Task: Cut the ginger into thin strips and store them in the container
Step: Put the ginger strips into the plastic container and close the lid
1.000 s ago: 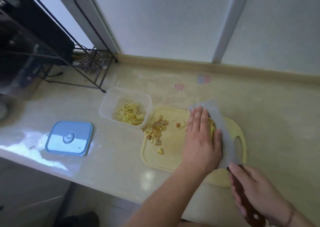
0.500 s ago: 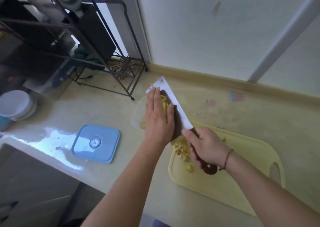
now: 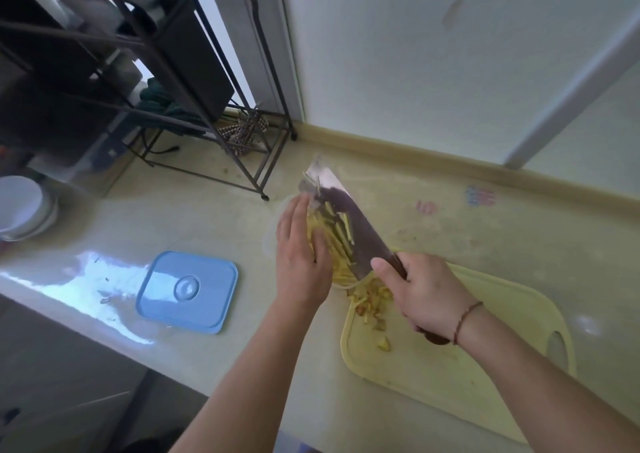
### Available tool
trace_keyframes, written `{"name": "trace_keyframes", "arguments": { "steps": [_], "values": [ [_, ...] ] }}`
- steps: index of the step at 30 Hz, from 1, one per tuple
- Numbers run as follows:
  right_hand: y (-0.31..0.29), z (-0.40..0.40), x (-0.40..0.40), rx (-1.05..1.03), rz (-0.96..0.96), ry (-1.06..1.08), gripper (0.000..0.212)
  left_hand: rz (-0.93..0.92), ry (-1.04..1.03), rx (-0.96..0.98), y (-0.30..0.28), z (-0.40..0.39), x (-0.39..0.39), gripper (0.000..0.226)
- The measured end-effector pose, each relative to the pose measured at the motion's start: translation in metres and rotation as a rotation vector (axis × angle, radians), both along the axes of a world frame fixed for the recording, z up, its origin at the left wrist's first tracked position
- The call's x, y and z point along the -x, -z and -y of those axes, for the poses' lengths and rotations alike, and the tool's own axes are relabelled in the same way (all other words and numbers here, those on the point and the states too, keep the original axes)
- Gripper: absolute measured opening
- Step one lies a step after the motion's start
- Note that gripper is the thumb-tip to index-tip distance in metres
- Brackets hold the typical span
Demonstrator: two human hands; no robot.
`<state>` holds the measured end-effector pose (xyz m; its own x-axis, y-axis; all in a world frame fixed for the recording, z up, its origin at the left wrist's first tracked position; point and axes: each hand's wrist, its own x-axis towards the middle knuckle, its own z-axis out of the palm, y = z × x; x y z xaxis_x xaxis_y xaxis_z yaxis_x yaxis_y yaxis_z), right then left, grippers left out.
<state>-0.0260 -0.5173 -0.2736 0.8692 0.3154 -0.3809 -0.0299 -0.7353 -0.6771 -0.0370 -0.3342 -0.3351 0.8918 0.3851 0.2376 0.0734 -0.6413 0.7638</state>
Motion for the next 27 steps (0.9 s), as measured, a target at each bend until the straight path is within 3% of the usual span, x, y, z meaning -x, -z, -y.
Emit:
{"name": "trace_keyframes", "arguments": {
  "steps": [3, 16, 23, 27],
  "values": [
    [-0.003, -0.004, 0.003, 0.078, 0.082, -0.056, 0.049, 0.066, 0.031, -0.049, 0.000, 0.009, -0.005, 0.058],
    [-0.008, 0.004, 0.013, 0.044, 0.069, -0.011, 0.049, -0.203, -0.148, -0.300, 0.023, 0.027, 0.008, 0.052],
    [-0.009, 0.004, 0.014, 0.082, 0.102, -0.031, 0.050, -0.083, -0.090, -0.176, 0.010, 0.030, 0.012, 0.058],
    [-0.009, 0.000, 0.016, 0.059, 0.108, -0.021, 0.050, -0.212, -0.133, -0.219, 0.010, 0.036, 0.006, 0.063]
  ]
}}
